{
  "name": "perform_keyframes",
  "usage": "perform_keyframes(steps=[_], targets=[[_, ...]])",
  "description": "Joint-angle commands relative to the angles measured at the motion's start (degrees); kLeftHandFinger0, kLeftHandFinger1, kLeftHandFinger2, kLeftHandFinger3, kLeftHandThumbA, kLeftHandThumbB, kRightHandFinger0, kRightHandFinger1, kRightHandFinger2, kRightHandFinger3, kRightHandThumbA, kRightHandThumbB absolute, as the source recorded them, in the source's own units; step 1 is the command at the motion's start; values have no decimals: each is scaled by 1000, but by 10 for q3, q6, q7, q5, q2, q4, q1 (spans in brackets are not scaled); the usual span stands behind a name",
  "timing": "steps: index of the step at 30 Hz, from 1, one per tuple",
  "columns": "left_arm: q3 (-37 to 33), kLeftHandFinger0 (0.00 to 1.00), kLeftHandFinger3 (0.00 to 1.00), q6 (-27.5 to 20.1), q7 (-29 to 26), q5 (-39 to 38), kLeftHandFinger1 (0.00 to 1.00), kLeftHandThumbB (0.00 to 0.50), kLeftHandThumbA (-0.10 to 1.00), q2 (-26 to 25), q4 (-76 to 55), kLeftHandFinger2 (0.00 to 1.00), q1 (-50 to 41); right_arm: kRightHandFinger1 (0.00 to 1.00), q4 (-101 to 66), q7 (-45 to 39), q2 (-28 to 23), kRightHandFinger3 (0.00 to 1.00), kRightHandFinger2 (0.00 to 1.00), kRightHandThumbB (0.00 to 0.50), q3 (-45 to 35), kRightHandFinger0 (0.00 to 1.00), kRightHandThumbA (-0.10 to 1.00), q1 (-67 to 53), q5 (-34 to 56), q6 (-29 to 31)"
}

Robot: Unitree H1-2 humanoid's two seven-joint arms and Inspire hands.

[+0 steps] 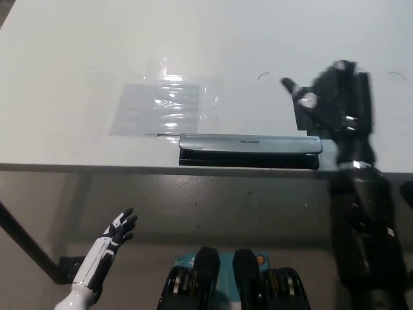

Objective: The paper pin puncher is placed at the center of the table and close to the robot and the robot uses its right fist to press on the paper pin puncher

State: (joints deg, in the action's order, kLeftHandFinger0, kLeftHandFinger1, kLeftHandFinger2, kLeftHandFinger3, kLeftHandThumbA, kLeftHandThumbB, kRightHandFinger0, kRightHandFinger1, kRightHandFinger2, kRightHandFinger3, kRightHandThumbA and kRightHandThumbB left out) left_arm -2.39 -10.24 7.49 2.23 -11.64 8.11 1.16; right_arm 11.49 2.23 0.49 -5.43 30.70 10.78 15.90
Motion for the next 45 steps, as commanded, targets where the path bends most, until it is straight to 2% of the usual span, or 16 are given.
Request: perform_keyframes(steps=[1, 5, 8, 12, 13, 14, 15, 16, 17, 20, 23, 25, 29, 32, 34, 45], targets=[[0, 1000, 1000, -9, 11, 4, 1000, 170, 1000, -17, -27, 1000, 29, 0, -466, -22, -102, 0, 0, 152, 5, 0, 1000, -139, 128, -164], [0, 1000, 1000, -10, 11, 5, 1000, 172, 1000, -17, -28, 1000, 26, 0, -427, -34, -90, 0, 0, 148, 10, 0, 1000, -213, 101, -122], [-2, 1000, 1000, -17, 12, 6, 1000, 164, 1000, -18, -21, 1000, 29, 0, -386, -33, -76, 0, 0, 70, 15, 0, 1000, -266, 63, -98], [-1, 1000, 1000, -14, 12, 1, 1000, 167, 1000, -16, -21, 1000, 31, 0, -304, -52, -71, 6, 0, 52, 26, 30, 1000, -301, 60, -67], [-1, 1000, 1000, -10, 11, 1, 1000, 172, 1000, -15, -24, 1000, 30, 129, -284, -58, -72, 170, 167, 99, 29, 135, 1000, -303, 58, -62], [-1, 1000, 1000, -6, 11, 1, 1000, 174, 1000, -16, -28, 1000, 27, 312, -256, -67, -75, 363, 362, 137, 37, 318, 998, -309, 53, -53], [-2, 1000, 1000, -5, 11, 0, 1000, 176, 1000, -16, -29, 1000, 26, 564, -241, -66, -78, 591, 628, 178, 43, 540, 1000, -313, 32, -51], [-2, 1000, 1000, -3, 12, 0, 1000, 174, 1000, -16, -29, 1000, 26, 1000, -206, -70, -84, 1000, 1000, 191, 56, 900, 1000, -314, -6, -33], [-3, 1000, 1000, -5, 12, 1, 1000, 167, 1000, -17, -28, 1000, 27, 1000, -186, -77, -90, 1000, 1000, 193, 64, 1000, 1000, -312, -18, -20], [-5, 1000, 1000, -12, 9, 4, 1000, 168, 1000, -17, -24, 1000, 28, 1000, -127, -97, -107, 1000, 1000, 209, 91, 1000, 1000, -309, -40, 4], [-5, 1000, 1000, -10, 9, 3, 1000, 173, 1000, -17, -25, 1000, 28, 1000, -67, -99, -99, 1000, 1000, 294, 100, 1000, 1000, -300, -28, 1], [-4, 1000, 1000, -9, 8, 4, 1000, 174, 1000, -17, -26, 1000, 28, 1000, -45, -98, -93, 1000, 1000, 309, 101, 1000, 1000, -296, -23, -7], [-3, 1000, 1000, -6, 10, 1, 1000, 186, 1000, -18, -27, 1000, 31, 1000, -26, -98, -90, 1000, 1000, 289, 101, 1000, 1000, -293, -20, -24], [-5, 1000, 1000, -7, 11, 2, 1000, 193, 1000, -18, -27, 1000, 31, 1000, -3, -100, -85, 1000, 1000, 301, 96, 1000, 1000, -290, -16, -4], [-4, 1000, 1000, -5, 9, 4, 1000, 201, 1000, -18, -28, 1000, 31, 1000, 4, -103, -83, 1000, 1000, 275, 94, 1000, 1000, -288, -15, 4], [-1, 1000, 1000, -2, 10, -1, 1000, 177, 1000, -20, -31, 1000, 33, 1000, -36, -110, -76, 1000, 1000, 267, 95, 1000, 1000, -320, -15, -12]])
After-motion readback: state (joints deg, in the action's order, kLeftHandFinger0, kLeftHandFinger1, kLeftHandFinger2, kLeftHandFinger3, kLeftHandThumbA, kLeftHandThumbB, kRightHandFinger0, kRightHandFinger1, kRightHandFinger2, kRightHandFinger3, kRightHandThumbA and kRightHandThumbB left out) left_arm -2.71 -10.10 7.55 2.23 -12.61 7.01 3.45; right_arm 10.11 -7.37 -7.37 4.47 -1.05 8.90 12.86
